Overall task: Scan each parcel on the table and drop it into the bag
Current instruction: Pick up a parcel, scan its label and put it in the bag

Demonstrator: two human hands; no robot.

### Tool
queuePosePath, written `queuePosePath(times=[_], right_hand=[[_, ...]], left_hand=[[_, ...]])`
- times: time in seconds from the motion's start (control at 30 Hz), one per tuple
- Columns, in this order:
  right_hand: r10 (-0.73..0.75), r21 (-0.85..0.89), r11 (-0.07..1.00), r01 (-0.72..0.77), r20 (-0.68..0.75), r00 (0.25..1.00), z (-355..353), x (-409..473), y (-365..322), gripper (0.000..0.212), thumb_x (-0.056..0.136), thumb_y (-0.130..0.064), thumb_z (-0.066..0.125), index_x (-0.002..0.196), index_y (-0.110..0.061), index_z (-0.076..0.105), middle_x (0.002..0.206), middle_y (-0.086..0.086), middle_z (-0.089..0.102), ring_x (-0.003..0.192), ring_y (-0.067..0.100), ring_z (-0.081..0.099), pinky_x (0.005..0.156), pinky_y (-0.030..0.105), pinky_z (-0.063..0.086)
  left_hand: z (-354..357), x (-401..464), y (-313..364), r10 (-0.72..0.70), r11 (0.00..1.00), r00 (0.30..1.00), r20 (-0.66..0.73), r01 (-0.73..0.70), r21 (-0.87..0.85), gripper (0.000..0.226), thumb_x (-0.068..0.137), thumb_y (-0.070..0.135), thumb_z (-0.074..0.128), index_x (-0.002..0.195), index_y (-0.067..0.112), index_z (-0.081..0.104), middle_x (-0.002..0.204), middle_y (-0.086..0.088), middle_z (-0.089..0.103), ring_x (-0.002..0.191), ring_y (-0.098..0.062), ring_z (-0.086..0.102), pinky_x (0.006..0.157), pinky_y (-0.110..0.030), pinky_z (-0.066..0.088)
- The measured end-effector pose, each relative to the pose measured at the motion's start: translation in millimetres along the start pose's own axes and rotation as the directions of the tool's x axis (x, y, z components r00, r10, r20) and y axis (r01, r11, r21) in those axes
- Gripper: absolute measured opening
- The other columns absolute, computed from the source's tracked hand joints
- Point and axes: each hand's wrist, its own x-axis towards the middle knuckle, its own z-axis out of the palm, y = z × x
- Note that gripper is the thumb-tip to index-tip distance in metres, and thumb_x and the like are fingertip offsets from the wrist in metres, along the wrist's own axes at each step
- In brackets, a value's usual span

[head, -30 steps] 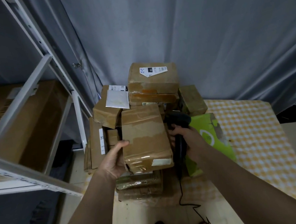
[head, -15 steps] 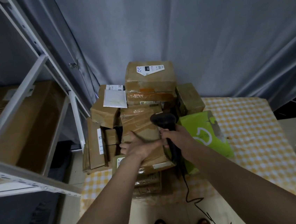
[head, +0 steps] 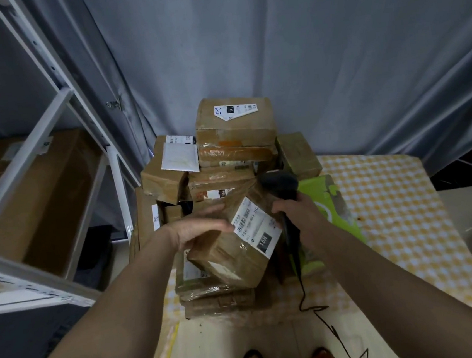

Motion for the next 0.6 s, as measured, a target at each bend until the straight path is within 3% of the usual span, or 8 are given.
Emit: queuePosePath(times=[0.07,0.13,0.2,0.27,0.37,0.43,0.6], right_hand=[[0.016,-0.021,1.0,-0.015,0.02,1.0,0.6,-2.2,1.4,0.022,0.082,0.001,0.056,0.103,0.0,0.059,0.075,0.015,0.053,0.064,0.027,0.049,0.062,0.034,0.042],[0.03,-0.053,0.998,-0.028,0.037,0.999,1.6,-3.9,2.3,0.02,0.083,0.002,0.056,0.101,-0.001,0.06,0.075,0.012,0.053,0.065,0.024,0.048,0.066,0.035,0.042],[0.038,-0.088,0.996,-0.032,0.058,0.998,3.4,-5.2,1.9,0.016,0.083,0.0,0.057,0.098,-0.005,0.061,0.077,0.009,0.056,0.067,0.02,0.05,0.067,0.035,0.043],[0.037,-0.092,0.995,-0.03,0.074,0.997,5.5,-5.6,0.2,0.013,0.083,0.0,0.058,0.093,-0.008,0.061,0.077,0.007,0.057,0.068,0.02,0.052,0.067,0.034,0.044],[0.034,-0.081,0.996,-0.029,0.059,0.998,7.7,-2.6,-0.7,0.016,0.082,0.001,0.058,0.096,-0.007,0.062,0.082,0.01,0.058,0.071,0.022,0.054,0.064,0.033,0.045],[0.038,-0.074,0.997,-0.034,0.05,0.998,8.5,-2.1,-0.7,0.023,0.082,0.001,0.058,0.103,-0.005,0.062,0.085,0.011,0.06,0.072,0.023,0.055,0.061,0.031,0.045],[0.034,-0.089,0.996,-0.029,0.053,0.998,4.3,-4.2,-3.6,0.023,0.083,0.002,0.057,0.105,-0.003,0.061,0.081,0.009,0.058,0.071,0.022,0.053,0.059,0.029,0.043]], left_hand=[[1.7,0.4,1.7,0.004,0.999,0.999,-0.041,-0.005,-0.043,0.09,0.06,0.042,0.081,0.141,0.039,0.044,0.13,-0.007,0.059,0.118,-0.03,0.056,0.103,-0.049,0.044],[5.9,3.8,6.5,-0.015,1.0,0.984,-0.178,0.013,-0.015,0.058,0.085,0.034,0.068,0.14,0.032,0.05,0.121,-0.007,0.066,0.109,-0.026,0.063,0.097,-0.038,0.05],[11.3,1.4,16.4,0.036,0.951,0.943,-0.332,0.07,0.301,0.042,0.101,0.035,0.048,0.142,0.028,0.046,0.131,-0.005,0.061,0.117,-0.022,0.059,0.095,-0.029,0.046],[22.2,-5.1,22.5,0.115,0.804,0.907,-0.404,0.154,0.574,0.055,0.1,0.049,0.04,0.15,0.025,0.033,0.147,-0.007,0.046,0.131,-0.025,0.046,0.103,-0.032,0.04],[44.0,-13.4,16.8,0.018,0.75,0.904,-0.428,0.271,0.604,0.117,0.071,0.074,0.064,0.155,0.026,-0.002,0.159,-0.008,0.016,0.146,-0.033,0.015,0.114,-0.051,0.029],[56.7,-17.8,13.0,-0.015,0.73,0.89,-0.456,0.322,0.603,0.142,0.054,0.069,0.079,0.152,0.027,-0.014,0.155,-0.009,0.015,0.144,-0.033,0.013,0.108,-0.058,0.033],[64.1,-18.0,17.3,0.017,0.603,0.881,-0.473,0.368,0.708,0.136,0.054,0.051,0.086,0.15,0.023,-0.006,0.139,-0.007,0.024,0.135,-0.028,0.021,0.098,-0.058,0.042]])
